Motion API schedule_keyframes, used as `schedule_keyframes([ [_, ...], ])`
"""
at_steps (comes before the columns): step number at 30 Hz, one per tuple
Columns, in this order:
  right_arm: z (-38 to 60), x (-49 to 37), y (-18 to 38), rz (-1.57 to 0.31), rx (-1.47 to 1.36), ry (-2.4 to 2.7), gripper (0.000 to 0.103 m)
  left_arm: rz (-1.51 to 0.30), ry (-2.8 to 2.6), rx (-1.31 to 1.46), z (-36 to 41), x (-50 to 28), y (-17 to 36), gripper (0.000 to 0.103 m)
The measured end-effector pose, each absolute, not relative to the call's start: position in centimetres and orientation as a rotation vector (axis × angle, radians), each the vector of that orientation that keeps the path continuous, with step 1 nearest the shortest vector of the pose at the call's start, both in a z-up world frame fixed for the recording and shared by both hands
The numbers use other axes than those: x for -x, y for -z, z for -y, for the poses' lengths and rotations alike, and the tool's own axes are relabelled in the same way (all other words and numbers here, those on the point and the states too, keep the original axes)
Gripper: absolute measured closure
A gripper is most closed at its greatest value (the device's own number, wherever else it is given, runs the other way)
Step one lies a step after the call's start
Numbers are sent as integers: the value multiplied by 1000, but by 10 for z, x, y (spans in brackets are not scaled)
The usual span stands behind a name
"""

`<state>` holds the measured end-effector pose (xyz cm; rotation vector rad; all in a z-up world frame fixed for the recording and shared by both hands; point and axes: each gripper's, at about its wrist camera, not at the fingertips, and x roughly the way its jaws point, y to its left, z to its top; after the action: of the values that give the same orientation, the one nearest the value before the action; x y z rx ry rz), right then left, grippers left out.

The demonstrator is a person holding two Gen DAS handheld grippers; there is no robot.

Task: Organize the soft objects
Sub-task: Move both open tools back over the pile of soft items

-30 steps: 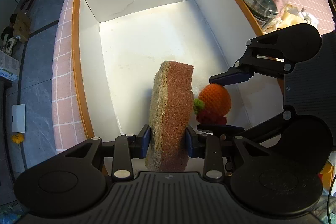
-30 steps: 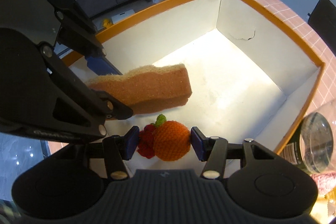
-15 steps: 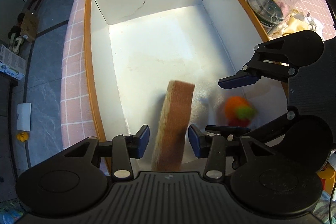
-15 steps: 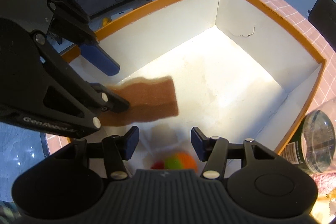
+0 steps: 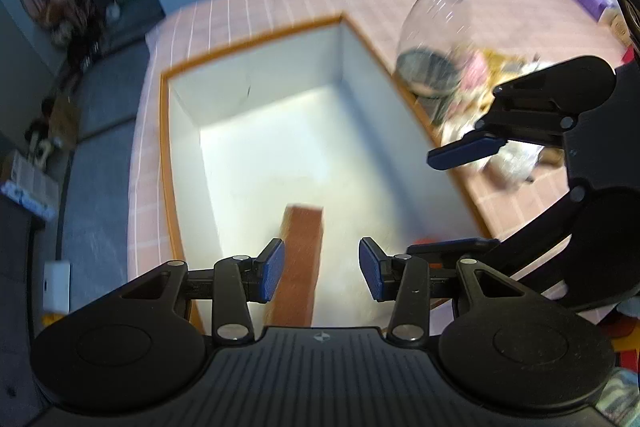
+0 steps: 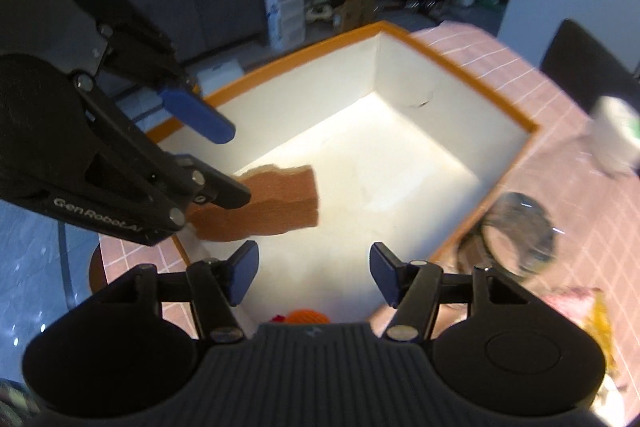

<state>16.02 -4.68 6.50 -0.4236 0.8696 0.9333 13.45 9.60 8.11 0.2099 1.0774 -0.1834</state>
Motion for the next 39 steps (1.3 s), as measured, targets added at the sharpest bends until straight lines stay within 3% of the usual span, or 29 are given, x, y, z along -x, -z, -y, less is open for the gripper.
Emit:
schedule_keyframes([
  [11,145,-130,-71,-813,321,-741,34,-864,350,-248,-33,-106,-90,52],
  [27,286,-130,-20,-939,280,-488,30,-869,556,-387,73,-119,-41,50],
  [36,307,-154,-11,-949,238,-450,30,-872,588,-448,105,-144,-18,33],
  [39,306,-166,-10,-945,209,-445,24,-892,577,-482,112,-152,-7,30],
])
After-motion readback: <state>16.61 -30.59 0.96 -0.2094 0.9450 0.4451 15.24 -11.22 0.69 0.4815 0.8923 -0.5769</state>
